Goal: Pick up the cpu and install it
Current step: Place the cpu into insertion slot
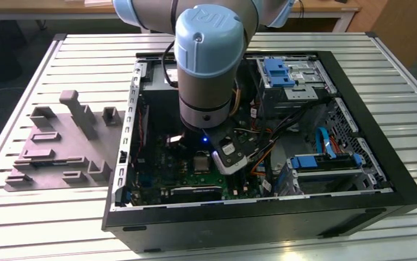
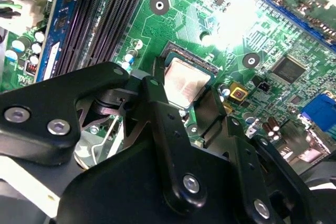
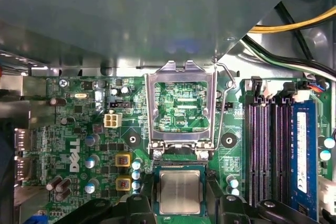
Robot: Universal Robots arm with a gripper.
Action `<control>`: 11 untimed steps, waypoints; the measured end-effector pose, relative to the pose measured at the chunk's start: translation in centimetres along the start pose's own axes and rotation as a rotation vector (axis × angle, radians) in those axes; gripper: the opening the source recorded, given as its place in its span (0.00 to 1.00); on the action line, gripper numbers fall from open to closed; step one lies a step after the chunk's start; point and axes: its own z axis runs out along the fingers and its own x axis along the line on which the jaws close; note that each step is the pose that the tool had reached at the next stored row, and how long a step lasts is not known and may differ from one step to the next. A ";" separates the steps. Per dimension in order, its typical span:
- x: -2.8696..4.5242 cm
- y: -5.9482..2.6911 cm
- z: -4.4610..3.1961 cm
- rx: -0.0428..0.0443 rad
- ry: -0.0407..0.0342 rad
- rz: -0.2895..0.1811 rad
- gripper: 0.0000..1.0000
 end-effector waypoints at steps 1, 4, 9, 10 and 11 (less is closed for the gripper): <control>0.00 -0.01 0.07 0.0006 0.0003 0.000 0.47; 0.01 -0.03 0.29 0.0013 0.0008 0.000 0.47; 0.00 -0.02 0.35 0.0002 0.0004 0.000 0.47; 0.00 -0.02 0.35 0.0002 0.0004 0.000 0.47; 0.00 -0.02 0.35 0.0002 0.0004 0.000 0.47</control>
